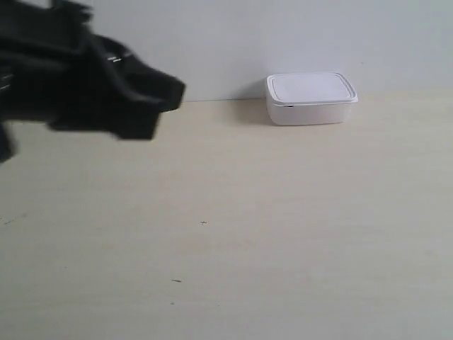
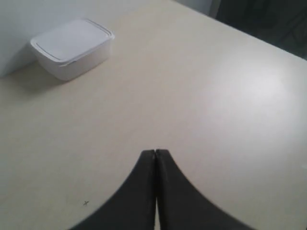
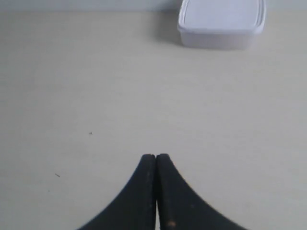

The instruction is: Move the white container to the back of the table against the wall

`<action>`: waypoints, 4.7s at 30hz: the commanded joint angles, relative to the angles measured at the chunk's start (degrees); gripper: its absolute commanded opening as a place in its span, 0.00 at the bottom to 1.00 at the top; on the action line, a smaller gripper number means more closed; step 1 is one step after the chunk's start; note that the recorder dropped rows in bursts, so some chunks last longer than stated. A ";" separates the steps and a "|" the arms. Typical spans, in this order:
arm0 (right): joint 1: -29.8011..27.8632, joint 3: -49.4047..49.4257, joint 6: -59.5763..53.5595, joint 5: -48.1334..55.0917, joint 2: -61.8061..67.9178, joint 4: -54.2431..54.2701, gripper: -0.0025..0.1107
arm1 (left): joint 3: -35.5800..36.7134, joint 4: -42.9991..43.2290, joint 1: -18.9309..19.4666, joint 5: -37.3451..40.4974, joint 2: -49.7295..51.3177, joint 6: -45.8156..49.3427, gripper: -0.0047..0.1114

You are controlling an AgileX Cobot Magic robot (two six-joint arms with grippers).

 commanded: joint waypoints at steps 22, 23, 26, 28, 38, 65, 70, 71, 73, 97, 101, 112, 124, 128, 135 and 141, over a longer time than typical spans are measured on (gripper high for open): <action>-0.11 46.57 -2.76 -51.49 -33.40 9.71 0.02 | 46.43 5.71 0.11 -43.37 -37.95 9.77 0.04; -0.11 46.72 -2.76 -51.31 -32.98 9.71 0.02 | 46.43 5.71 0.11 -43.37 -37.82 9.77 0.04; -0.11 46.58 -2.55 -50.26 -32.45 9.71 0.02 | 46.43 5.71 0.11 -42.00 -38.08 9.57 0.04; -0.11 46.58 -2.55 -48.62 -32.45 9.71 0.02 | 46.43 5.71 0.11 -40.97 -38.08 9.57 0.04; -0.11 46.58 -2.55 -48.67 -32.55 9.71 0.02 | 46.65 5.71 0.11 -40.55 -40.59 9.57 0.04; -18.96 46.58 -2.46 -47.81 -38.67 10.55 0.02 | 46.65 5.91 41.38 -40.10 -48.90 9.57 0.04; -14.01 48.97 -2.32 -49.05 -38.67 10.57 0.02 | 46.65 5.91 41.38 -40.10 -49.29 9.57 0.04; -12.99 49.81 -2.32 -49.05 -38.67 10.57 0.02 | 46.65 5.91 41.38 -40.10 -49.29 9.57 0.04; -10.60 51.92 -2.32 -48.68 -38.67 10.57 0.02 | 46.65 5.91 41.38 -40.10 -49.29 9.57 0.04; -10.33 59.52 -2.53 -54.23 -38.96 -13.70 0.02 | 53.29 5.91 41.38 -25.13 -48.27 9.57 0.04; -10.33 59.52 -2.53 -49.33 -38.96 -13.70 0.02 | 53.29 5.91 41.38 -21.06 -48.27 9.57 0.04; -10.33 59.52 -2.53 -43.91 -38.96 -13.45 0.02 | 53.29 5.91 41.38 -12.97 -48.37 9.57 0.04; -10.33 59.52 -2.37 -43.80 -38.96 -13.34 0.02 | 53.29 5.91 41.38 -12.86 -48.37 9.57 0.04; -10.33 59.52 -2.22 -43.80 -38.96 -13.34 0.02 | 53.29 5.91 41.38 -12.86 -48.37 9.57 0.04; -10.33 59.52 -2.22 -43.80 -38.96 -13.34 0.02 | 53.29 5.91 41.38 -12.86 -48.37 9.57 0.04; -10.33 59.52 -2.10 -43.80 -38.96 -13.34 0.02 | 53.29 5.91 41.38 -12.86 -48.37 9.57 0.04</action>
